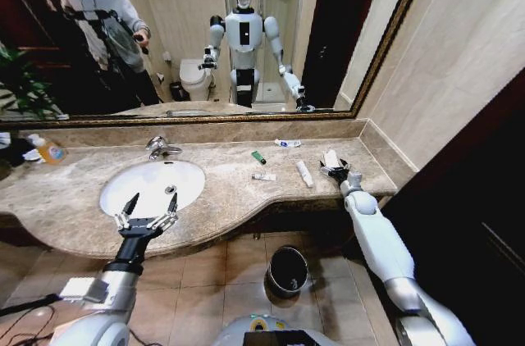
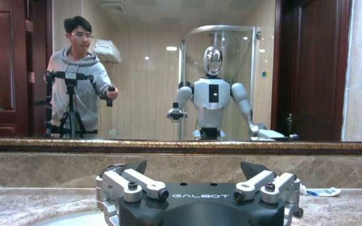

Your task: Pick up the trash from the sink and place it in the trash bin.

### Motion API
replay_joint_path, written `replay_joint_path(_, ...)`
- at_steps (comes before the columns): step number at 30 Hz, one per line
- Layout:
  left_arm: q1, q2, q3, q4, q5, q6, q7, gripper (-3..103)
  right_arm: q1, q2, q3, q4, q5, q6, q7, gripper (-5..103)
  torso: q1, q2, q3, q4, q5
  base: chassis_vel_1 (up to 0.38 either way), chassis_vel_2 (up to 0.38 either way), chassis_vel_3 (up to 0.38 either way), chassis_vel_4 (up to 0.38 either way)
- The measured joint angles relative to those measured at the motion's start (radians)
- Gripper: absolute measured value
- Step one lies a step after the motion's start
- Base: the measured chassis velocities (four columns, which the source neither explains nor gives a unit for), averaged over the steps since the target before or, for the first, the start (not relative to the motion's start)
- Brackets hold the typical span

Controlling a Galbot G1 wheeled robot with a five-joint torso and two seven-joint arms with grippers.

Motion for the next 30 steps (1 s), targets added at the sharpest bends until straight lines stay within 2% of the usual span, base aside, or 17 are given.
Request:
replay_joint_path(1, 0.0, 0.0, 0.0, 0.0, 0.0, 0.0, 0.0, 100, 0.0, 0.0, 0.0, 0.0, 0.0, 0.0, 0.0, 86, 0.0, 0.0, 0.0, 0.0, 0.0, 0.0, 0.0, 0.0, 0.0)
replay_joint_path(4, 0.0, 0.0, 0.0, 0.0, 0.0, 0.0, 0.0, 100, -0.008, -0.006, 0.002, 0.001, 0.006, -0.001, -0.005, 73, 0.0, 0.0, 0.0, 0.0, 0.0, 0.0, 0.0, 0.0, 0.0)
replay_joint_path(6, 0.0, 0.0, 0.0, 0.0, 0.0, 0.0, 0.0, 100, -0.01, -0.007, 0.002, 0.002, 0.007, -0.001, -0.005, 73, 0.0, 0.0, 0.0, 0.0, 0.0, 0.0, 0.0, 0.0, 0.0)
replay_joint_path(9, 0.0, 0.0, 0.0, 0.0, 0.0, 0.0, 0.0, 100, -0.017, -0.012, 0.005, 0.01, 0.01, -0.001, -0.006, 61, 0.0, 0.0, 0.0, 0.0, 0.0, 0.0, 0.0, 0.0, 0.0)
replay_joint_path(12, 0.0, 0.0, 0.0, 0.0, 0.0, 0.0, 0.0, 100, -0.022, -0.014, 0.007, 0.019, 0.011, -0.001, -0.006, 57, 0.0, 0.0, 0.0, 0.0, 0.0, 0.0, 0.0, 0.0, 0.0)
replay_joint_path(13, 0.0, 0.0, 0.0, 0.0, 0.0, 0.0, 0.0, 100, -0.028, -0.014, 0.01, 0.028, 0.012, -0.001, -0.006, 50, 0.0, 0.0, 0.0, 0.0, 0.0, 0.0, 0.0, 0.0, 0.0)
replay_joint_path(15, 0.0, 0.0, 0.0, 0.0, 0.0, 0.0, 0.0, 100, -0.032, -0.014, 0.012, 0.035, 0.012, -0.001, -0.006, 50, 0.0, 0.0, 0.0, 0.0, 0.0, 0.0, 0.0, 0.0, 0.0)
replay_joint_path(19, 0.0, 0.0, 0.0, 0.0, 0.0, 0.0, 0.0, 100, -0.052, -0.016, 0.02, 0.06, 0.013, -0.003, -0.006, 37, 0.0, 0.0, 0.0, 0.0001, 0.0, 0.0, 0.0, 0.0, 0.0)
replay_joint_path(20, 0.0, 0.0, 0.0, 0.0, 0.0, 0.0, 0.0, 100, -0.052, -0.016, 0.02, 0.06, 0.013, -0.003, -0.006, 37, 0.0, 0.0, 0.0, 0.0001, 0.0, 0.0, 0.0, 0.0, 0.0)
replay_joint_path(21, 0.0, 0.0, 0.0, 0.0, 0.0, 0.0, 0.0, 100, -0.062, -0.019, 0.024, 0.072, 0.014, -0.004, -0.005, 30, 0.0, 0.0, 0.0, 0.0, 0.0, 0.0, 0.0, 0.0, 0.0)
replay_joint_path(22, 0.0, 0.0, 0.0, 0.0, 0.0, 0.0, 0.0, 100, -0.071, -0.022, 0.028, 0.081, 0.016, -0.005, -0.005, 26, 0.0, 0.0, 0.0, 0.0, 0.0, 0.0, 0.0, 0.0, 0.0)
replay_joint_path(26, 0.0, 0.0, 0.0, 0.0, 0.0, 0.0, 0.0, 100, -0.085, -0.025, 0.035, 0.097, 0.019, -0.007, -0.004, 22, 0.0, 0.0, 0.0, 0.0001, 0.0, 0.0, 0.0, 0.0, 0.0)
replay_joint_path(27, 0.0, 0.0, 0.0, 0.0, 0.0, 0.0, 0.0, 100, -0.095, -0.028, 0.039, 0.109, 0.022, -0.011, -0.003, 14, 0.0, 0.0, 0.0, 0.0001, 0.0, 0.0, 0.0, 0.0, 0.0)
replay_joint_path(30, 0.0, 0.0, 0.0, 0.0, 0.0, 0.0, 0.0, 100, -0.117, -0.034, 0.046, 0.135, 0.027, -0.017, -0.002, 11, 0.0, 0.0, 0.0, 0.0, 0.0001, 0.0, 0.0, 0.0, 0.0)
